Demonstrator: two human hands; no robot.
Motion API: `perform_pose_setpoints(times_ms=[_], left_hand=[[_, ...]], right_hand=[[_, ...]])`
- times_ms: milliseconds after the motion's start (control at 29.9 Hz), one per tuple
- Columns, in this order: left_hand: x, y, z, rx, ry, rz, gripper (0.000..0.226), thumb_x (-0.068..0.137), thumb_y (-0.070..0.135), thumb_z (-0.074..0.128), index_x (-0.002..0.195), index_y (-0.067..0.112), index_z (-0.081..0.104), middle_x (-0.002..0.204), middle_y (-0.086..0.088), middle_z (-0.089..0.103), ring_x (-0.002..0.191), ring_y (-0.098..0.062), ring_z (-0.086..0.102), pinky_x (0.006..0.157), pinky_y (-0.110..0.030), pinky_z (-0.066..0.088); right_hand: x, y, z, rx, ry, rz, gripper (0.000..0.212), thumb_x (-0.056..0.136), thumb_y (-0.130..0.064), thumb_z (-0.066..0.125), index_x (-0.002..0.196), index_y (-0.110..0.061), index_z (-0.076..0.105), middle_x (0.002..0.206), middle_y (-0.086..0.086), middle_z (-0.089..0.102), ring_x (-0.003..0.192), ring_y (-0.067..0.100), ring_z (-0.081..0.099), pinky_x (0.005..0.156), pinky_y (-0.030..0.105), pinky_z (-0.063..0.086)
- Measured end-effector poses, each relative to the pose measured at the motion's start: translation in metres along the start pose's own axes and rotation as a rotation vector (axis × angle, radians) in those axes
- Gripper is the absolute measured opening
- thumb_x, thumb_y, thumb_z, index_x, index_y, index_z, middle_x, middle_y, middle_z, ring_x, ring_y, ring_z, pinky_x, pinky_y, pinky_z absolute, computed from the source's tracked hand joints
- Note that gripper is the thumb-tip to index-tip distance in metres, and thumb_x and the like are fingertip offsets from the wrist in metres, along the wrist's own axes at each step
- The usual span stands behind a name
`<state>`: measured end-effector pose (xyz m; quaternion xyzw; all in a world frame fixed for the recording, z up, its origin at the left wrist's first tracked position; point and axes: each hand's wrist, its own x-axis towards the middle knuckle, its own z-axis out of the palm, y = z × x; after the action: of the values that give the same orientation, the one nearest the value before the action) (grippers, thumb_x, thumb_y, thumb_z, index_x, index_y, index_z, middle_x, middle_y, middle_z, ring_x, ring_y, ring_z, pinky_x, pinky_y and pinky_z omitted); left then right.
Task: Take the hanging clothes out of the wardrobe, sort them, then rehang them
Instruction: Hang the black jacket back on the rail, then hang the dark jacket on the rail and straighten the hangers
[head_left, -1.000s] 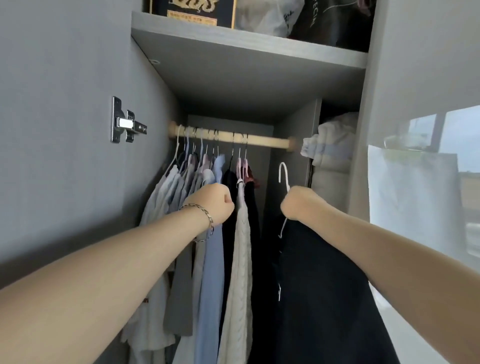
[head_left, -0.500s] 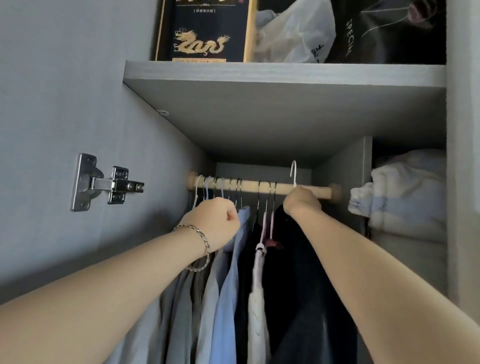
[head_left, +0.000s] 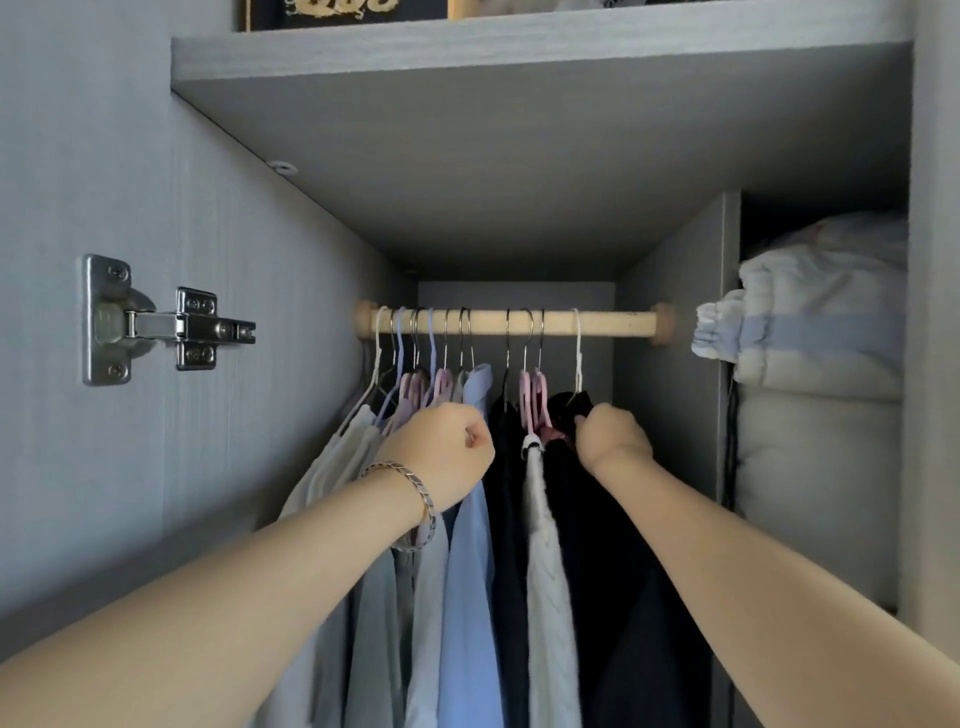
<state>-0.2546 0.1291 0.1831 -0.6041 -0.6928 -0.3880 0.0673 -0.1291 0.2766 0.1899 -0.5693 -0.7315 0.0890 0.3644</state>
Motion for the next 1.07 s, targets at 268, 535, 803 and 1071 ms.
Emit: perform_pose_setpoints(times_ms=[268, 535, 803, 1071], left_hand=[[-0.010, 0.014, 0.000, -0.059, 0.016, 0.069, 0.022, 0.089, 0.013, 0.042, 0.088, 0.008, 0.064, 0.083, -0.013, 0.070, 0.080, -0.030, 0.067, 0.077, -0.045, 0.056], [-0.064, 0.053, 0.024, 0.048, -0.333, 0.110, 0.025, 0.086, 0.012, 0.046, 0.065, 0.007, 0.058, 0.067, -0.010, 0.062, 0.065, -0.027, 0.057, 0.053, -0.023, 0.039], [-0.211, 0.171, 0.078, 0.207, -1.050, 0.421, 0.014, 0.091, 0.012, 0.045, 0.084, 0.011, 0.058, 0.067, 0.001, 0.062, 0.059, -0.013, 0.060, 0.048, -0.018, 0.043], [-0.425, 0.341, 0.132, 0.002, -1.128, 0.914, 0.020, 0.084, 0.009, 0.045, 0.068, 0.015, 0.056, 0.087, -0.011, 0.072, 0.071, -0.022, 0.061, 0.058, -0.022, 0.044]], right_hand=[[-0.046, 0.003, -0.024, -0.066, -0.079, -0.012, 0.042, 0.098, -0.036, 0.043, 0.111, 0.001, 0.058, 0.111, 0.016, 0.061, 0.105, 0.033, 0.059, 0.074, 0.030, 0.043], [-0.191, 0.052, -0.052, 0.082, -0.244, 0.121, 0.038, 0.097, -0.028, 0.044, 0.062, -0.012, 0.044, 0.062, 0.003, 0.050, 0.054, 0.015, 0.051, 0.054, 0.022, 0.048], [-0.371, 0.176, -0.149, -0.082, -0.533, 0.538, 0.032, 0.096, -0.015, 0.039, 0.105, 0.008, 0.059, 0.090, 0.011, 0.063, 0.062, 0.016, 0.058, 0.059, 0.020, 0.051], [-0.595, 0.309, -0.296, -0.347, -0.337, 0.931, 0.027, 0.092, -0.015, 0.045, 0.068, -0.011, 0.056, 0.065, 0.005, 0.068, 0.029, 0.001, 0.049, 0.039, 0.014, 0.042]])
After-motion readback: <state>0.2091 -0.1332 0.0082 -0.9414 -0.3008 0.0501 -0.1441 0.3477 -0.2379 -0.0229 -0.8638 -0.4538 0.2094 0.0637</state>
